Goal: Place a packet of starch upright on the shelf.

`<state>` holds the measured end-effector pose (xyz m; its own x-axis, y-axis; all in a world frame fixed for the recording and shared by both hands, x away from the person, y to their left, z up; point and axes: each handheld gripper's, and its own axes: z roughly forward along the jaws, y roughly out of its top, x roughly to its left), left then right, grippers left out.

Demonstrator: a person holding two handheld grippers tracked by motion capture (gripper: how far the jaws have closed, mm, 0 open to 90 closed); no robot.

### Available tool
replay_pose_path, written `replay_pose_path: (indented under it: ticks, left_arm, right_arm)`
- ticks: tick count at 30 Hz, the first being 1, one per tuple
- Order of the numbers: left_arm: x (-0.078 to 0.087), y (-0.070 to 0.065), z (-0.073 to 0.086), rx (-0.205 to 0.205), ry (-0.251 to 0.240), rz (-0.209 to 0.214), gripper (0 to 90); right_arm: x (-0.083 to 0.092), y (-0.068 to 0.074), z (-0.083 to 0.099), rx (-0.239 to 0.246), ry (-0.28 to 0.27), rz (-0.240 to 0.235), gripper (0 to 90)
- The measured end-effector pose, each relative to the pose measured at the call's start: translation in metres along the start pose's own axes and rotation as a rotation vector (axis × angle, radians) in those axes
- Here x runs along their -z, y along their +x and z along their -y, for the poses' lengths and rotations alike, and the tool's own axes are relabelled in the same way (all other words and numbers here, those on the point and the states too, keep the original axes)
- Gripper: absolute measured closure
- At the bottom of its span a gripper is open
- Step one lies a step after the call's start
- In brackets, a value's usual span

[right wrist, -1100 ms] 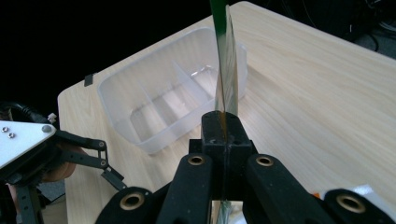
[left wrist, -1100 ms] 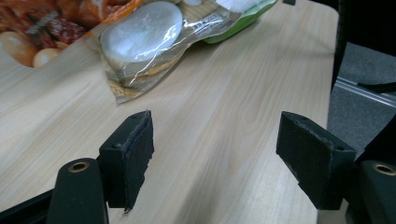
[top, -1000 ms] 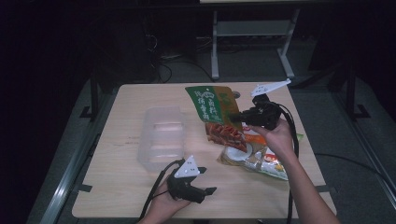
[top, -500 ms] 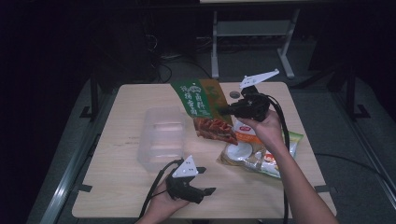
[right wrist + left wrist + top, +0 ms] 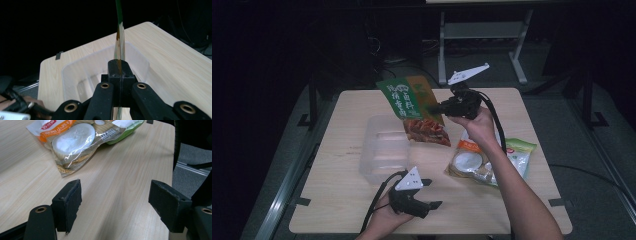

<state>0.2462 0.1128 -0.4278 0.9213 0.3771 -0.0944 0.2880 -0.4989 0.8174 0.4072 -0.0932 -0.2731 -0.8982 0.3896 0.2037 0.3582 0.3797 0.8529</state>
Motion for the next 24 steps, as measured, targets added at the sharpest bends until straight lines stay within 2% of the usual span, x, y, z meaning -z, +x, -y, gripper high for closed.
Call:
replay_pose_path:
  ticks: [8,9,10,13,18,19,21,24]
  left_arm:
    - [-0.002,0.0,0.0,-0.01,0.0,0.01,25.8]
    - [-0.002,0.0,0.0,-0.009,-0.001,0.011,25.8]
    - [-0.002,0.001,0.0,-0.024,0.007,0.01,25.8]
    - [-0.001,0.001,-0.001,-0.035,0.009,0.008,25.8]
    - [0.003,0.002,0.0,-0.02,0.004,0.006,25.8]
    - [0.004,0.002,0.001,-0.01,-0.004,0.002,25.8]
    - [0.004,0.002,0.001,-0.006,-0.006,0.002,25.8]
    - [0.005,0.003,0.001,-0.012,-0.008,0.0,25.9]
  right_arm:
    - [-0.03,-0.005,-0.018,0.022,0.0,-0.009,90.0]
    - [-0.038,-0.007,-0.022,0.021,0.001,-0.016,90.0]
    - [-0.038,-0.007,-0.022,0.021,0.001,-0.016,90.0]
    - [-0.052,-0.009,-0.029,0.033,0.008,-0.015,90.0]
    - [-0.077,-0.013,-0.035,0.029,0.009,-0.031,90.0]
    - [-0.087,-0.014,-0.036,0.032,0.02,-0.037,90.0]
    - [-0.092,-0.015,-0.036,0.046,0.022,-0.036,90.0]
    - [-0.106,-0.018,-0.035,0.035,0.032,-0.051,90.0]
